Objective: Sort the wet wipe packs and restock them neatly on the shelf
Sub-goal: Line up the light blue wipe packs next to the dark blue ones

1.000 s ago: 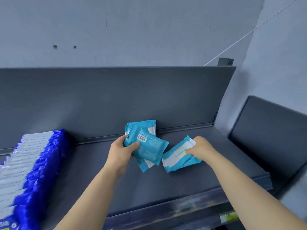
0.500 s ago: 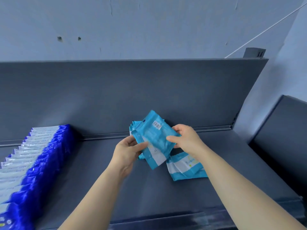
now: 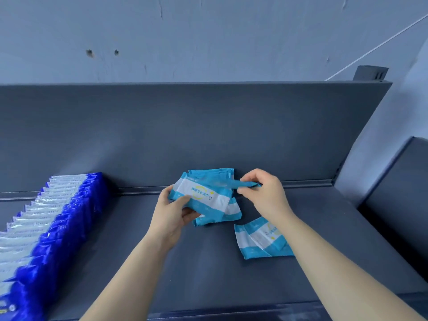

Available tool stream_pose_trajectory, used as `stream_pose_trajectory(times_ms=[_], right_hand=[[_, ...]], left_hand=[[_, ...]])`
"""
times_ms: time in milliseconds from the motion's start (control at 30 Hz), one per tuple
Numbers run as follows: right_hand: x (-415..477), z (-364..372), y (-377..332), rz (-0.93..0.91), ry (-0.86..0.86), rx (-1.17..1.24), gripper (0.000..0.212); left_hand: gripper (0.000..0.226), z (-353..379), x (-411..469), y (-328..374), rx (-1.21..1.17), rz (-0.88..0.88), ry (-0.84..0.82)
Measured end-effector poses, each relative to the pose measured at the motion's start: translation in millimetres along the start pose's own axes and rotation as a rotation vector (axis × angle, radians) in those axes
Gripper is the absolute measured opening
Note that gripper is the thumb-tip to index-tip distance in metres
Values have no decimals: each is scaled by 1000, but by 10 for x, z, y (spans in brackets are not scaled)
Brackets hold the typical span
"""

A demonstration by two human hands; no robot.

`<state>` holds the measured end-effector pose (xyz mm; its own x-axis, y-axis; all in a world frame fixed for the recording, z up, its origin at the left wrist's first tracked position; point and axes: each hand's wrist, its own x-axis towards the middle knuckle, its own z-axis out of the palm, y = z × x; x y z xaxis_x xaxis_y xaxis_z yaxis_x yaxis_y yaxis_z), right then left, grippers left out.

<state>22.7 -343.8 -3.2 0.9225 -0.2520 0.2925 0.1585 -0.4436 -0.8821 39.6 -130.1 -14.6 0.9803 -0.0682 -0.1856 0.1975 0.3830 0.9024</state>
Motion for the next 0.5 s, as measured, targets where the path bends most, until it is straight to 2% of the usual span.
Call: stream_pose_trajectory(times_ms=[67,133,300,400,500], right_hand=[[-27,34,15,-34,-70,28,28],[-46,57,38,-46,-139,37,35],[-66,71,92,-61,-170,-19,20],[-79,97,105,-64,-182,-56,20],[-113,133,84,-61,-208,-40,23]], left_hand=[[22,31,-29,-6,-37,-14,-33],[9,45,-30,-15,-111,-40,-23],[37,62,-37,-56,-119,-36,-21],[51,75,-48,-94,-88,-35,-52],[50,71,-32,-161,-44,-25,-49]])
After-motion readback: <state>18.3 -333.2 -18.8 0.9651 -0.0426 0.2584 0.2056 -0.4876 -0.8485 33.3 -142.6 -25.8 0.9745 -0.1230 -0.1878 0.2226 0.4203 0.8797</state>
